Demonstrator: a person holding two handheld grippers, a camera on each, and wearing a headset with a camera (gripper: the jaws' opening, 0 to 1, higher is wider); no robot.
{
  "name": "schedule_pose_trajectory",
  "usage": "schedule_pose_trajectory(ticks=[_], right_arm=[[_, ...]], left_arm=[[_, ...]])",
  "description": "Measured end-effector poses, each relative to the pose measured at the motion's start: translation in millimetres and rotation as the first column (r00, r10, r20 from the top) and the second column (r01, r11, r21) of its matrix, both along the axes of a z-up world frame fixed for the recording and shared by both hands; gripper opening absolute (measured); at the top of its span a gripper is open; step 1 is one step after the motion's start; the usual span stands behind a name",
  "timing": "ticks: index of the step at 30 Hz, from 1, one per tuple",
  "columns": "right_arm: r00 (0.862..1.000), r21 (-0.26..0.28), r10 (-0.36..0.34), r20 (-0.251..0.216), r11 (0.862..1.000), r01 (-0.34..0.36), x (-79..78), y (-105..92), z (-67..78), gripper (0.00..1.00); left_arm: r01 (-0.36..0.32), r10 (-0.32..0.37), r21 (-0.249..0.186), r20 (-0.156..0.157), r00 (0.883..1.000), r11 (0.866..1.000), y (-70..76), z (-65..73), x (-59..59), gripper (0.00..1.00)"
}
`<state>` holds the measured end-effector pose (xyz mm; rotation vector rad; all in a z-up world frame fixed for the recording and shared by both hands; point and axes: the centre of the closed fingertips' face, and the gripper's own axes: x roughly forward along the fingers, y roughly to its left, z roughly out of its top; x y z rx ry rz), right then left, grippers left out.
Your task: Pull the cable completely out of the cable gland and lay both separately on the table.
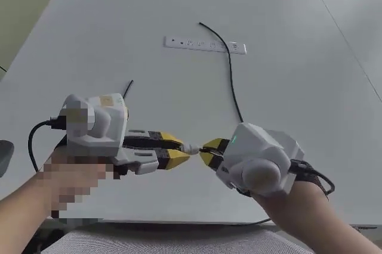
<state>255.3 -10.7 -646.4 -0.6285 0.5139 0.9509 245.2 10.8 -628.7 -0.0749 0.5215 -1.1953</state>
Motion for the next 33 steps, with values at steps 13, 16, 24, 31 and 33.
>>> schedule_pose_trajectory(ticks=[13, 16, 24, 31, 33], right_arm=[[0.987, 0.041, -0.133, -0.093, 0.99, 0.137, 5.6, -25.2, -18.2, 0.0], [0.975, 0.043, -0.185, -0.123, 0.98, 0.192, 8.8, -35.7, -26.5, 0.0], [0.922, 0.043, -0.311, -0.229, 0.943, 0.329, 11.7, -65.1, -55.7, 0.0], [0.847, 0.05, -0.405, -0.343, 0.893, 0.447, 7.7, -79.5, -83.6, 0.0], [0.839, 0.049, -0.415, -0.353, 0.887, 0.459, 6.1, -80.8, -87.6, 0.0]], left_arm=[[-0.011, 0.011, 0.009, -0.003, 1.0, 1.0, -2.4, -0.6, -2.8, 0.14], [-0.015, 0.015, 0.008, -0.006, 1.0, 1.0, -2.5, -0.5, -3.7, 0.14], [-0.021, 0.021, 0.005, -0.01, 1.0, 1.0, -1.8, 0.7, -6.5, 0.14], [-0.018, 0.018, 0.019, -0.008, 1.0, 1.0, -2.3, -2.2, -7.4, 0.14], [-0.014, 0.014, 0.028, -0.012, 1.0, 1.0, -3.7, -4.7, -9.0, 0.14]])
